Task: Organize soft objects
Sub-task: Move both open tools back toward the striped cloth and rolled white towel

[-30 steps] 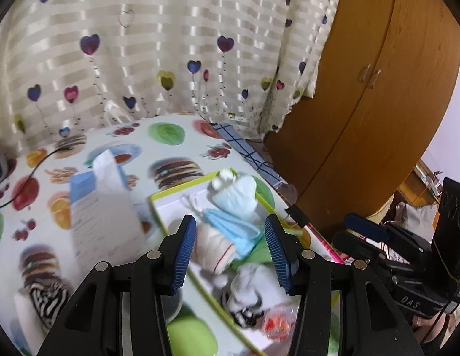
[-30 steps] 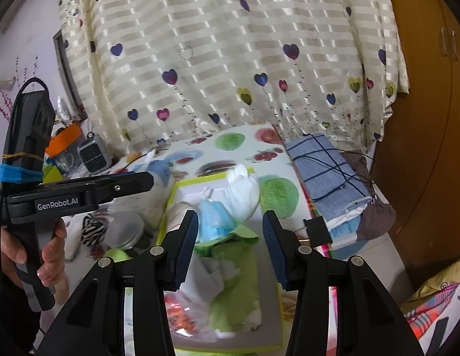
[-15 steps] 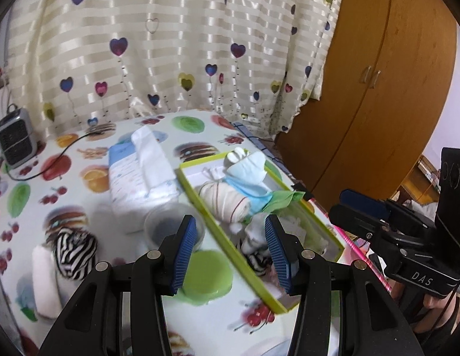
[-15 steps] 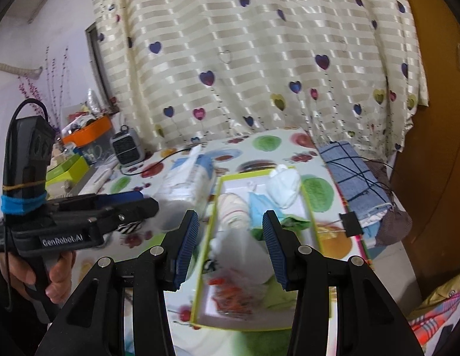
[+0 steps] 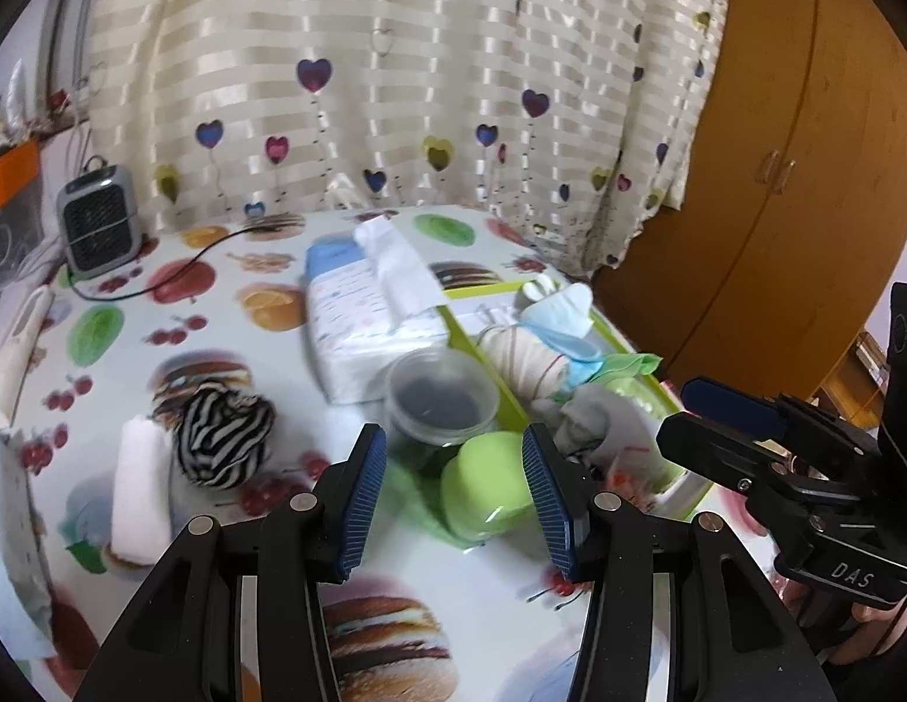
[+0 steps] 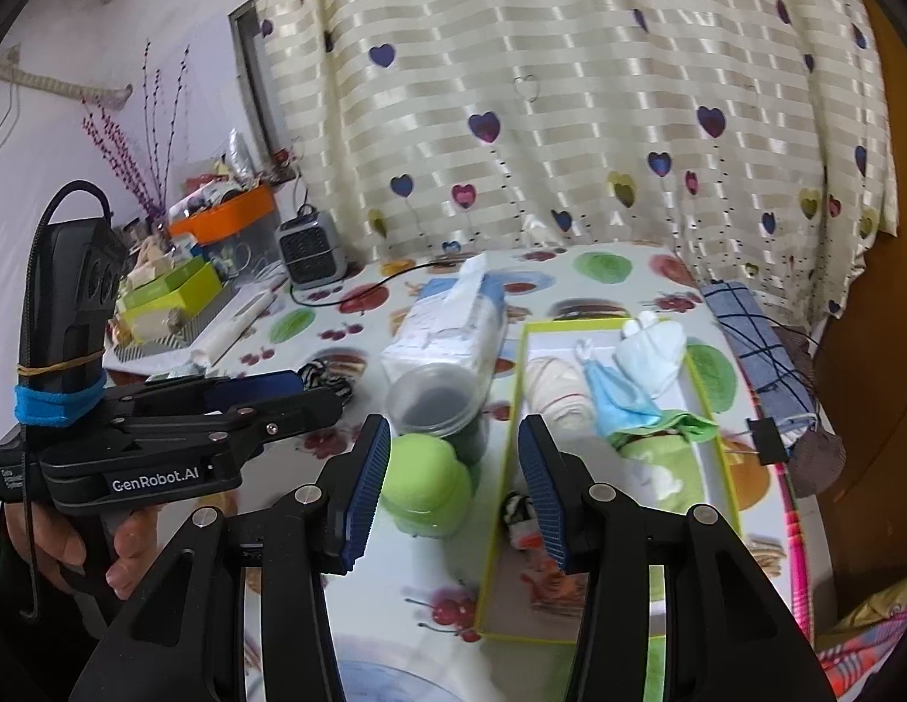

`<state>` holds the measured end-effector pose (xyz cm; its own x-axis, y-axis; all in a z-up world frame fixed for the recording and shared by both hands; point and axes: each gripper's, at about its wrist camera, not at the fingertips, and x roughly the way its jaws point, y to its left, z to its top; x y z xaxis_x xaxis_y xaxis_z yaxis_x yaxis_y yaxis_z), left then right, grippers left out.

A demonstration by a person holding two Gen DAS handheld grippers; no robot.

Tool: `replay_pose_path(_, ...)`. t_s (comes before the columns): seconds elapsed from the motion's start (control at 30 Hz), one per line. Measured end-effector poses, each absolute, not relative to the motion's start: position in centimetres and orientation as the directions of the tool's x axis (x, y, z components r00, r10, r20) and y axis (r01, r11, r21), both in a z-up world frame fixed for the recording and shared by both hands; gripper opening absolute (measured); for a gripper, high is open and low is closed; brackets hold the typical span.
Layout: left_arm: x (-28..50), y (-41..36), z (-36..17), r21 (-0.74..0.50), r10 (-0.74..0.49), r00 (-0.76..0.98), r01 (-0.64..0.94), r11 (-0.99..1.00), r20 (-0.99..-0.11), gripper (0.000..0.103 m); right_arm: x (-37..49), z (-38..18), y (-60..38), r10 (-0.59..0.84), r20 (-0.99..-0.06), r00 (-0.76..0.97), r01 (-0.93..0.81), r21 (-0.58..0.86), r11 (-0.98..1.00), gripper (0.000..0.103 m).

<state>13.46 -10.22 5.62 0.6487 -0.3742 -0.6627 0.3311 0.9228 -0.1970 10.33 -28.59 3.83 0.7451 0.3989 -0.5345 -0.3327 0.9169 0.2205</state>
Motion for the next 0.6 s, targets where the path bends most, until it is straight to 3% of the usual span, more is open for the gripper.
replay_pose_path(0.6, 13.1, -3.2, 3.0, -0.228, -0.301, 0.659, 0.197, 0.953, -0.689, 0.048, 11.2, 2.6, -22.6, 0.456, -0.580, 0.675, -0.432, 0.190, 0.882, 0.047)
